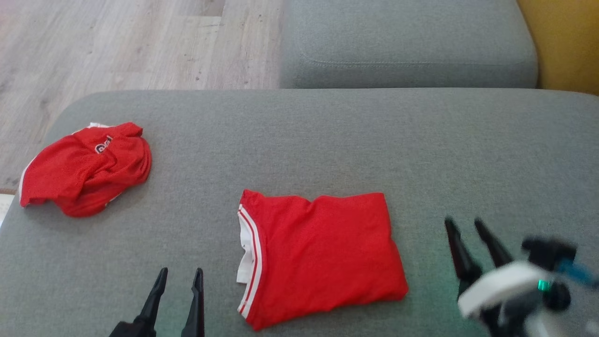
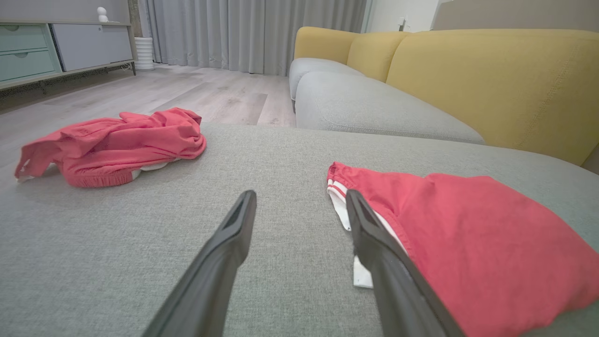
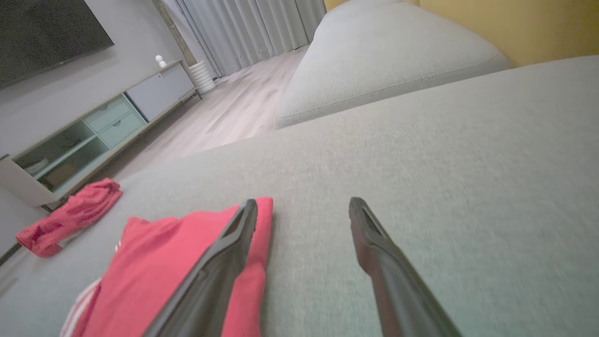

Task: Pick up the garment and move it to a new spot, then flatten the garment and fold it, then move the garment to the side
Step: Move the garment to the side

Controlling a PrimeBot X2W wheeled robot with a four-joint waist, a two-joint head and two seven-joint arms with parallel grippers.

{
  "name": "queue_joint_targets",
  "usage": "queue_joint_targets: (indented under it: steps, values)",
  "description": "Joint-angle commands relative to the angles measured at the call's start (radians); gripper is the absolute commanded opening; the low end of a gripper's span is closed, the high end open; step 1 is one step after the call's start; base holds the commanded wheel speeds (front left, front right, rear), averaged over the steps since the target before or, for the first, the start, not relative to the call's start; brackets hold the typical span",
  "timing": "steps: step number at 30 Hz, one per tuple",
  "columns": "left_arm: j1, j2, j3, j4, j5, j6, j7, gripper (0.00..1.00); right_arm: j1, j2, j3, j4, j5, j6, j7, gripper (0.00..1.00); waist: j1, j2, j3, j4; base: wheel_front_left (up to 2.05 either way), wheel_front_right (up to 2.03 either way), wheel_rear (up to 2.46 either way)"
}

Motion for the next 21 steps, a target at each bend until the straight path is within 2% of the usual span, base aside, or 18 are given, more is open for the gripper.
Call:
queue_joint_targets:
  steps: [1,6,10,15,17,20,21]
  values:
    - [-0.017,-0.003,0.035,-0.025,0.004,-0.005,-0.01,1.0,-0.078,-0.037,0.022,-0.061,0.04,0.008,0.046,1.0,0.0,0.0,0.002,0.003,0.0,0.0,0.0]
    - [-0.021,-0.004,0.031,-0.019,0.003,-0.006,-0.01,1.0,-0.15,-0.074,0.058,-0.116,0.157,0.008,0.307,1.0,0.0,0.0,0.009,0.025,0.0,0.0,0.0]
    - [-0.031,-0.004,0.024,-0.016,-0.001,-0.007,-0.01,1.0,-0.181,-0.054,0.08,-0.057,0.18,0.008,0.474,1.0,0.0,0.0,0.022,0.048,0.0,0.0,0.0]
    - [-0.045,-0.005,0.017,-0.011,-0.006,-0.008,-0.01,1.0,-0.228,-0.009,0.09,0.069,0.143,0.008,0.559,1.0,0.0,0.0,0.037,0.075,0.0,0.0,0.0]
    - [-0.05,-0.005,0.013,-0.01,-0.008,-0.008,-0.01,1.0,-0.259,0.017,0.085,0.156,0.12,0.008,0.585,1.0,0.0,0.0,0.042,0.086,0.0,0.0,0.0]
    - [-0.054,-0.005,0.011,-0.009,-0.01,-0.009,-0.01,1.0,-0.292,0.036,0.081,0.233,0.136,0.008,0.609,1.0,0.0,0.0,0.049,0.091,0.0,0.0,0.0]
    - [-0.056,-0.006,0.008,-0.009,-0.01,-0.009,-0.01,1.0,-0.307,0.039,0.08,0.251,0.133,0.008,0.604,0.76,0.0,0.0,0.053,0.092,0.0,0.0,0.0]
